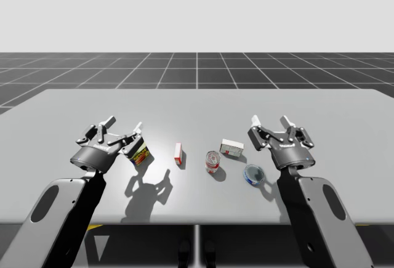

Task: Grasp the pudding box and hold it up.

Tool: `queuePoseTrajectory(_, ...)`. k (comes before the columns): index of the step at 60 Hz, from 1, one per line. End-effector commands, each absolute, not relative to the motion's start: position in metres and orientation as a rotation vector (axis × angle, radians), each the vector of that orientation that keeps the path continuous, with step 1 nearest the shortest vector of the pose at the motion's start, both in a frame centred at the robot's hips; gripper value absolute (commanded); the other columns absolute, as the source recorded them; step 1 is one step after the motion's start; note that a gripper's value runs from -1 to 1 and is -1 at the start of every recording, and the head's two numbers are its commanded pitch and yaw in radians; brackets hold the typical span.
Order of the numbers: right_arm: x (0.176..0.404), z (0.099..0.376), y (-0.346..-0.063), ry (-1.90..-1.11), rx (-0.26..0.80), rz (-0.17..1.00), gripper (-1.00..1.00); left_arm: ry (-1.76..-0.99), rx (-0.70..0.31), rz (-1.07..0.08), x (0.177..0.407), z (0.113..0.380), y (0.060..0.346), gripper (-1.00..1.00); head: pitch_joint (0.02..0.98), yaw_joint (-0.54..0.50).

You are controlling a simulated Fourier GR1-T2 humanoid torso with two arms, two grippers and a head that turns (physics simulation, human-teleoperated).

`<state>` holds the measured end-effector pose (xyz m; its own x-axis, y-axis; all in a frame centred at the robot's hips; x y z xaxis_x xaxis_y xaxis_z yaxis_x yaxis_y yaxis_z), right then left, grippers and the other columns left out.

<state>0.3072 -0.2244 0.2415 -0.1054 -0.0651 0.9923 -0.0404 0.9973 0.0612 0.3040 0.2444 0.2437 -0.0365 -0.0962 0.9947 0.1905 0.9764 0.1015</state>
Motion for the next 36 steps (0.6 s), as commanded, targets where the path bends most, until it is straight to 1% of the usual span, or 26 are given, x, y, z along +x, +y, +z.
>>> queuePoseTrajectory(1, 0.3059, 0.2408, -0.2246, -1.677, 0.072, -0.032, -1.0, -1.59, -0.073, -0.23, 0.3042, 0.2436, 0.2446, -1.0, 0.061, 0.01)
queuePoseTrajectory(4, 0.3076, 0.2415, -0.2253, -1.642, 0.117, -0.035, -1.0, -1.59, -0.073, -0.229, 0.3044, 0.2435, 0.2445, -1.0, 0.076, 0.01)
queuePoseTrajectory(6, 0.3081, 0.242, -0.2253, -1.639, 0.103, -0.028, -1.0, -1.59, -0.073, -0.229, 0.3045, 0.2435, 0.2445, -1.0, 0.086, 0.01)
queuePoseTrajectory(11, 0.3089, 0.2424, -0.2272, -1.629, 0.114, -0.023, -1.0, -1.59, -0.073, -0.227, 0.3046, 0.2436, 0.2446, -1.0, 0.132, 0.01)
queuePoseTrajectory(12, 0.3093, 0.2426, -0.2277, -1.63, 0.105, -0.03, -1.0, -1.59, -0.073, -0.226, 0.3046, 0.2436, 0.2446, -1.0, 0.16, 0.01)
queuePoseTrajectory(18, 0.3096, 0.243, -0.2274, -1.631, 0.11, -0.036, -1.0, -1.59, -0.071, -0.227, 0.3049, 0.2437, 0.2446, -1.0, 0.241, 0.0)
queuePoseTrajectory(20, 0.31, 0.2428, -0.2271, -1.629, 0.109, -0.034, -1.0, -1.59, -0.07, -0.228, 0.3052, 0.2436, 0.2448, -1.0, 0.295, 0.0)
queuePoseTrajectory(23, 0.3099, 0.2427, -0.2269, -1.627, 0.111, -0.033, -1.0, -1.59, -0.07, -0.229, 0.3054, 0.2434, 0.245, -1.0, 0.333, 0.0)
queuePoseTrajectory(25, 0.3101, 0.2426, -0.2267, -1.627, 0.108, -0.031, -1.0, -1.59, -0.069, -0.23, 0.3055, 0.2433, 0.2449, -1.0, 0.386, 0.0)
queuePoseTrajectory(27, 0.3101, 0.2423, -0.2265, -1.626, 0.106, -0.029, -1.0, -1.589, -0.068, -0.231, 0.3056, 0.2431, 0.2451, -1.0, 0.409, 0.0)
queuePoseTrajectory(30, 0.3102, 0.2421, -0.2262, -1.626, 0.105, -0.026, -1.0, -1.588, -0.069, -0.233, 0.3057, 0.2431, 0.2452, -1.0, 0.454, -0.01)
queuePoseTrajectory(31, 0.3106, 0.242, -0.2259, -1.626, 0.104, -0.028, -1.0, -1.588, -0.068, -0.233, 0.3058, 0.243, 0.2453, -1.0, 0.488, -0.02)
queuePoseTrajectory(34, 0.311, 0.2419, -0.2255, -1.623, 0.106, -0.033, -1.0, -1.587, -0.067, -0.235, 0.3059, 0.243, 0.2454, -1.0, 0.52, -0.03)
queuePoseTrajectory(36, 0.3109, 0.2419, -0.2253, -1.621, 0.109, -0.03, -1.0, -1.587, -0.067, -0.236, 0.306, 0.243, 0.2455, -1.0, 0.558, -0.05)
